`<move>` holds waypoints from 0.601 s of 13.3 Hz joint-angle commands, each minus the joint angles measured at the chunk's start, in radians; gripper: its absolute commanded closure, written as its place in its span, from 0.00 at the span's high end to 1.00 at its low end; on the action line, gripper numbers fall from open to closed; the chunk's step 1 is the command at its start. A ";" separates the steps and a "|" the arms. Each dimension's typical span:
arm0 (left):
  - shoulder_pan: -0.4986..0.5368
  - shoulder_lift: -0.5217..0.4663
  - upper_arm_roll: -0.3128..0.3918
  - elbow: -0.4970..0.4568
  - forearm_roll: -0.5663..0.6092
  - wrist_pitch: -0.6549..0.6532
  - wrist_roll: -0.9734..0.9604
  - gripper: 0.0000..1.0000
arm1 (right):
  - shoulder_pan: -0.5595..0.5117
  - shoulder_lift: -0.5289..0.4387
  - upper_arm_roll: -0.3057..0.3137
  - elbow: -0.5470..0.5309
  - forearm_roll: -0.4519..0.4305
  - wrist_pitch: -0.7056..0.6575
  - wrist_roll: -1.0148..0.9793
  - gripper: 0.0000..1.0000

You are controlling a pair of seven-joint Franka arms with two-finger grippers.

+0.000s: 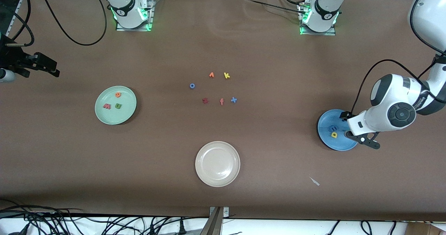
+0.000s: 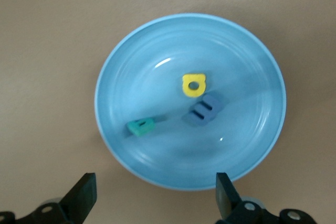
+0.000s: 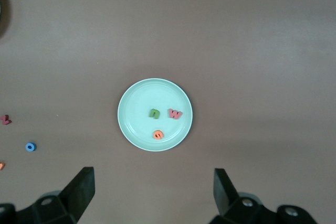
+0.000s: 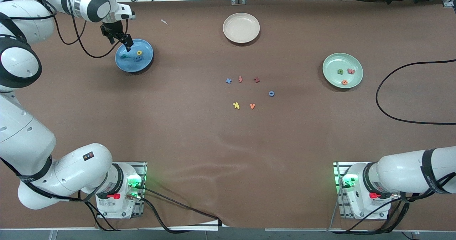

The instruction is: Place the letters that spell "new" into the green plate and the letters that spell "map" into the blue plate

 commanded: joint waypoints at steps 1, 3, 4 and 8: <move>-0.045 -0.117 0.055 -0.013 -0.107 -0.068 0.013 1.00 | -0.004 0.003 0.010 0.012 -0.003 -0.006 0.008 1.00; -0.210 -0.229 0.228 -0.013 -0.233 -0.123 -0.004 1.00 | -0.004 0.002 0.010 0.012 -0.003 -0.007 0.006 1.00; -0.295 -0.278 0.338 -0.010 -0.328 -0.148 -0.034 1.00 | -0.004 0.003 0.012 0.012 -0.003 -0.006 0.006 1.00; -0.348 -0.415 0.428 0.017 -0.500 -0.235 -0.090 1.00 | -0.003 0.003 0.012 0.012 -0.003 -0.004 0.006 1.00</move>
